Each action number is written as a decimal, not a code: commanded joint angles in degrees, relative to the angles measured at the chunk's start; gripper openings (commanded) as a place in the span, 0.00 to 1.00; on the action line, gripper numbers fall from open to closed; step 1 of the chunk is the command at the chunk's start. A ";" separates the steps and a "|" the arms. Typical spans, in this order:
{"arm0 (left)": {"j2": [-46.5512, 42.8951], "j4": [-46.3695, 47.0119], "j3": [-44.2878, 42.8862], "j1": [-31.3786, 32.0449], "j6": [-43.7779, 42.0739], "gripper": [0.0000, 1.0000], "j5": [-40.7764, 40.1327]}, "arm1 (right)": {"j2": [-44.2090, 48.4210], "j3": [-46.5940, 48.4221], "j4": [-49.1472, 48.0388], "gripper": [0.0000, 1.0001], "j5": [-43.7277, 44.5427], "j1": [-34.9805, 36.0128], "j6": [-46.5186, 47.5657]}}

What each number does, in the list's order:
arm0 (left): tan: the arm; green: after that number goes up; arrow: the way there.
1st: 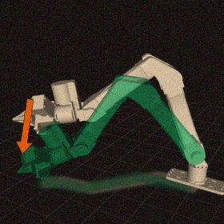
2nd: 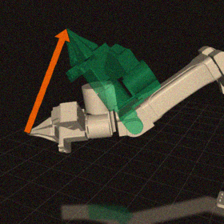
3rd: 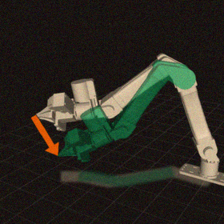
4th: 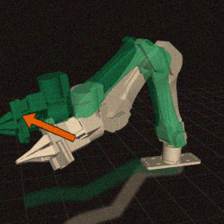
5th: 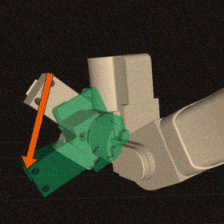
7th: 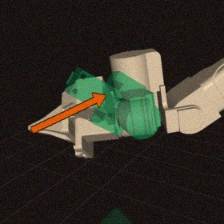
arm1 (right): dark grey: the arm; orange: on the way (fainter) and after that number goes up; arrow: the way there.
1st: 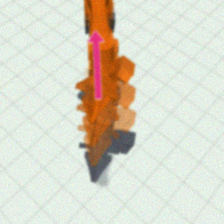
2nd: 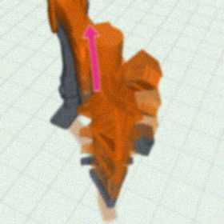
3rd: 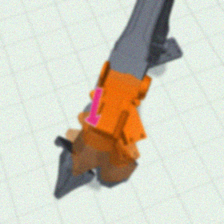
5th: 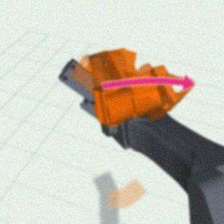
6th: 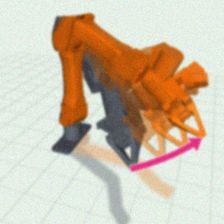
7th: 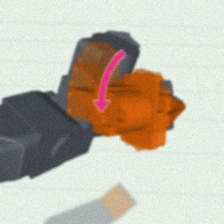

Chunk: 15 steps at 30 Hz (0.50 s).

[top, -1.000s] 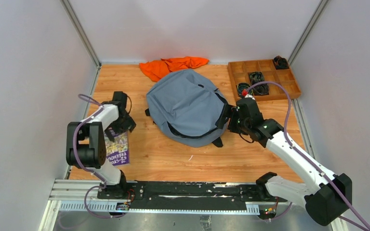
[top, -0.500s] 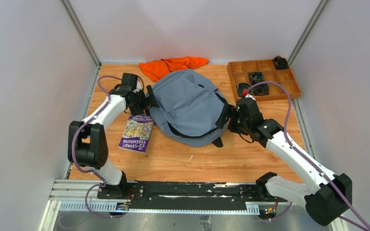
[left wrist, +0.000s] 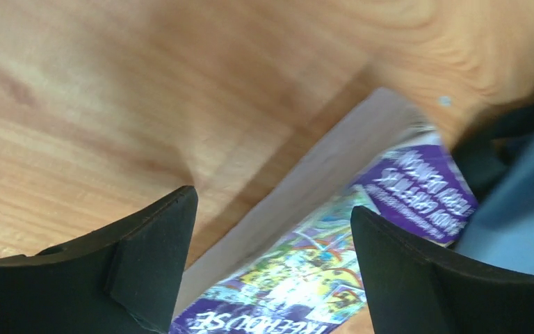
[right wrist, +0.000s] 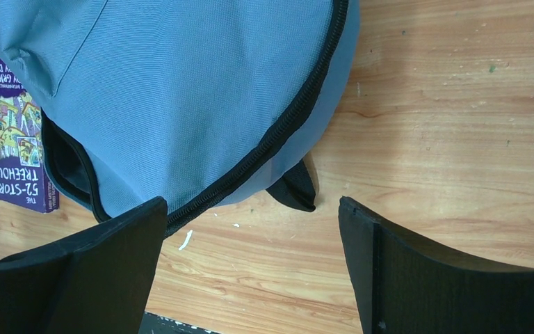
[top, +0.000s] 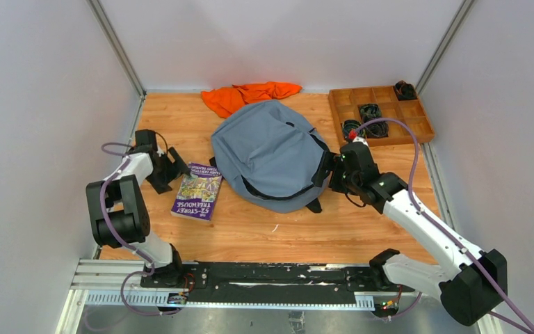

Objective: Pack the student bag
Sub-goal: Pick up the book from the center of the board.

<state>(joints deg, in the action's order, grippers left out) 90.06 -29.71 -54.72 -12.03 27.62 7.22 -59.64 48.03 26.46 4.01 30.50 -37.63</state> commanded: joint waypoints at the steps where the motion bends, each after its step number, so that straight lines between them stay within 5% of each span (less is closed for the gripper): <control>1: 0.07 4.36 3.20 -2.29 1.93 0.87 7.00 | 0.26 -0.69 -1.70 0.96 1.13 0.08 1.20; 6: -1.32 3.98 7.99 -2.21 3.28 0.79 7.72 | -0.35 -0.53 -1.91 0.96 0.56 0.08 1.29; 15: -17.16 1.84 16.10 -2.05 4.20 0.68 8.47 | -2.41 -0.31 -3.57 0.96 -1.44 0.08 0.58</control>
<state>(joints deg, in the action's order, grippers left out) 77.08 -26.26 -39.00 -14.35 31.79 14.22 -60.36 47.62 24.69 3.92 30.50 -37.30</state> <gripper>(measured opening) 0.699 0.959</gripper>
